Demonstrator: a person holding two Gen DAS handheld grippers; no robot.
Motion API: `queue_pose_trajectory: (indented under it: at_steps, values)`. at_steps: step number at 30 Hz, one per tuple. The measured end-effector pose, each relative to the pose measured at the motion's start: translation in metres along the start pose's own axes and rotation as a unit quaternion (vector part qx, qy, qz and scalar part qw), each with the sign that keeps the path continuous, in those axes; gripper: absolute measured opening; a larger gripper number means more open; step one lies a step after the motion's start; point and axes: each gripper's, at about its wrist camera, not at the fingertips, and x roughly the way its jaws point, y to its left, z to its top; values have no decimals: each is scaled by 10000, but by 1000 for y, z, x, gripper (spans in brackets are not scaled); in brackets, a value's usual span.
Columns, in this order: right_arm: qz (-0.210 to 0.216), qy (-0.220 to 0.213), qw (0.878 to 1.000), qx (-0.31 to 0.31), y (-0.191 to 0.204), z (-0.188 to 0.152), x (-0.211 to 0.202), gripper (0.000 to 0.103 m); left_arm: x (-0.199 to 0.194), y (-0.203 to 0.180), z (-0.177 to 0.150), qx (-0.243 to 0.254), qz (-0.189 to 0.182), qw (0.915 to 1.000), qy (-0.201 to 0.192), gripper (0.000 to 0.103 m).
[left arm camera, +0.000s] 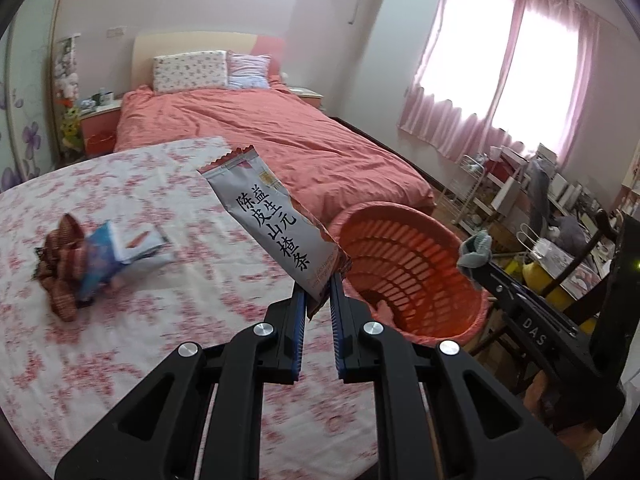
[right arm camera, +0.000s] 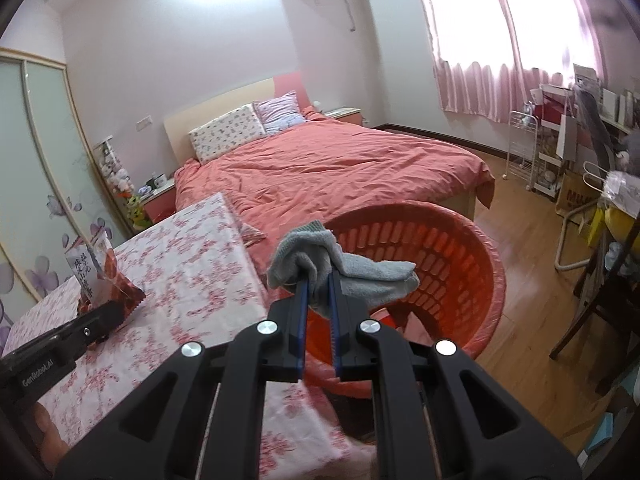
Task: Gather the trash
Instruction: 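Carry the snack packet and grey sock over the basket and open both tools, then move both open tools back to the bedspread toward the brown scrunchie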
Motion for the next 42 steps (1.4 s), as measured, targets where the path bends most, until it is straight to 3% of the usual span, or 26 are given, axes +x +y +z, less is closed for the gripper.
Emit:
queue_pose_trajectory:
  at_steps: [13, 26, 32, 34, 36, 38, 42]
  values:
    - [-33, -31, 9997, 237, -31, 10, 24, 10, 42, -49, 3, 305, -385, 9986, 205, 12]
    - [59, 10, 9990, 452, -47, 19, 52, 11, 80, -65, 4, 471, -545, 9959, 547, 12]
    - [78, 67, 9976, 691, -60, 22, 63, 19, 99, -71, 2, 468, -516, 9944, 793, 12]
    - [63, 97, 9969, 778, -65, 22, 65, 25, 103, -71, 0, 459, -484, 9940, 868, 15]
    - [36, 114, 9964, 835, -68, 22, 66, 29, 105, -69, -2, 438, -440, 9937, 935, 31]
    - [-30, 111, 9963, 851, -70, 20, 65, 31, 105, -66, -4, 408, -382, 9939, 951, 37]
    - [-131, 117, 9965, 818, -72, 16, 61, 39, 101, -61, -6, 378, -262, 9942, 968, 37]
